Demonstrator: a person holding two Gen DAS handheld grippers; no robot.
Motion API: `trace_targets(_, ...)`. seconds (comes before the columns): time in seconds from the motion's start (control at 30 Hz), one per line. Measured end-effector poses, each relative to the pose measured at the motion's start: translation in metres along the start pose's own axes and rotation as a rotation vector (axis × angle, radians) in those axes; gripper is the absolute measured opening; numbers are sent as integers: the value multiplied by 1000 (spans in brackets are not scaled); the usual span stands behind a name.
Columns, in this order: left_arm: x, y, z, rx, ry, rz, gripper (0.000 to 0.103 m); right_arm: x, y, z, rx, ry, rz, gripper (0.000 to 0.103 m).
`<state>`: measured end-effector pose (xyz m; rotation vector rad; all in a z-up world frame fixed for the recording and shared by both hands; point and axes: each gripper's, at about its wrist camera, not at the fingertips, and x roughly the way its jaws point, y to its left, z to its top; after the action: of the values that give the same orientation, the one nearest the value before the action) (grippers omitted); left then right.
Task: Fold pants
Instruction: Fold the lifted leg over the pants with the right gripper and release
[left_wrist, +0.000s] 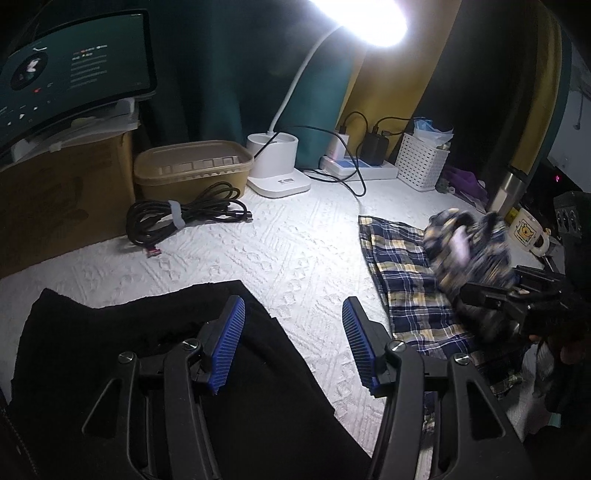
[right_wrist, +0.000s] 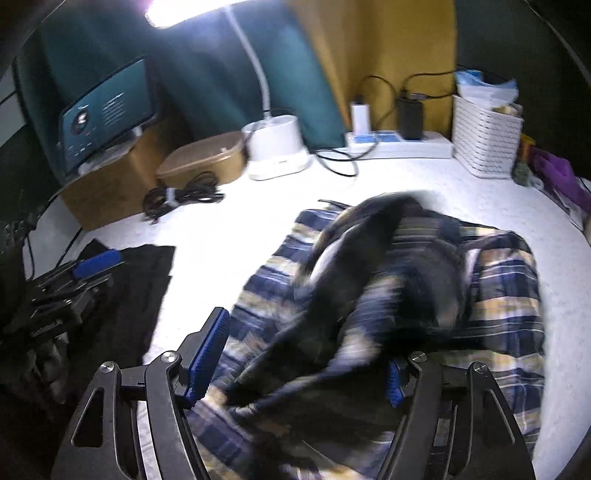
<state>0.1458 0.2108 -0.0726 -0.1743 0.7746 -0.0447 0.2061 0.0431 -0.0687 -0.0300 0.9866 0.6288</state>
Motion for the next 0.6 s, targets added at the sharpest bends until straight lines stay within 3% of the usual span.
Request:
trace_targets(0.27, -6, -10, 2, 5, -5, 5, 60, -26, -5, -1, 2, -62, 24, 74)
trace_targets(0.37, -5, -25, 6, 25, -9, -11, 66, -38, -20, -5, 28, -81, 13, 74)
trace_targets(0.6, 9, -77, 17, 109, 9, -85, 68, -61, -74, -20, 119, -115, -31, 74)
